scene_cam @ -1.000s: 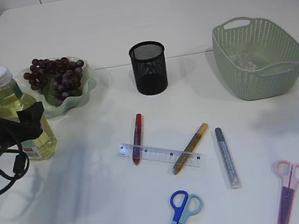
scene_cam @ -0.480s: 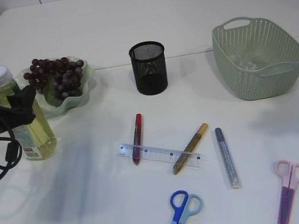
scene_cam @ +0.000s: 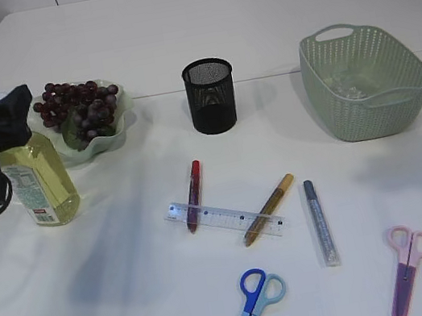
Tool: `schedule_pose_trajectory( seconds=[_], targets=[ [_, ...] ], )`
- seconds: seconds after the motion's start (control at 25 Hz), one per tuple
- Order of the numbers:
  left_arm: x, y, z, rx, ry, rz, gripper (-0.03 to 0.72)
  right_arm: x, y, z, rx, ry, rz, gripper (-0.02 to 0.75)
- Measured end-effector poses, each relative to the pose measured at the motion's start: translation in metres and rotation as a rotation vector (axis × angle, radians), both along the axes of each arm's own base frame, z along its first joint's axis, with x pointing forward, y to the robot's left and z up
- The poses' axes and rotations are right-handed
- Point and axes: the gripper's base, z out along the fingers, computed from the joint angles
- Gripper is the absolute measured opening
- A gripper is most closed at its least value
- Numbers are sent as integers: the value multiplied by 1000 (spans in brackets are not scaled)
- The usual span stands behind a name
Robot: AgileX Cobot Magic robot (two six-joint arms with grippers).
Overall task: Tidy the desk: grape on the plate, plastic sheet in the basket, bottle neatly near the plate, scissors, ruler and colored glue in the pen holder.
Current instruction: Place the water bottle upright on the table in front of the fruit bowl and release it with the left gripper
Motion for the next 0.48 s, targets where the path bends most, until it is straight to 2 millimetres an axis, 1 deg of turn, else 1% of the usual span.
schedule_pose_trajectory(
  seconds=[0.12,0.2,0.32,0.48],
  targets=[
    [-4,1,20,-9,-59,3,583,0,0,0,0,0,0,489],
    [-7,3,31,-20,-66,25,583,0,0,0,0,0,0,489],
    [-12,6,46,-28,-32,52,583,0,0,0,0,-2,0,489],
    [-25,10,66,-33,23,72,582,0,0,0,0,-2,0,489]
  ],
)
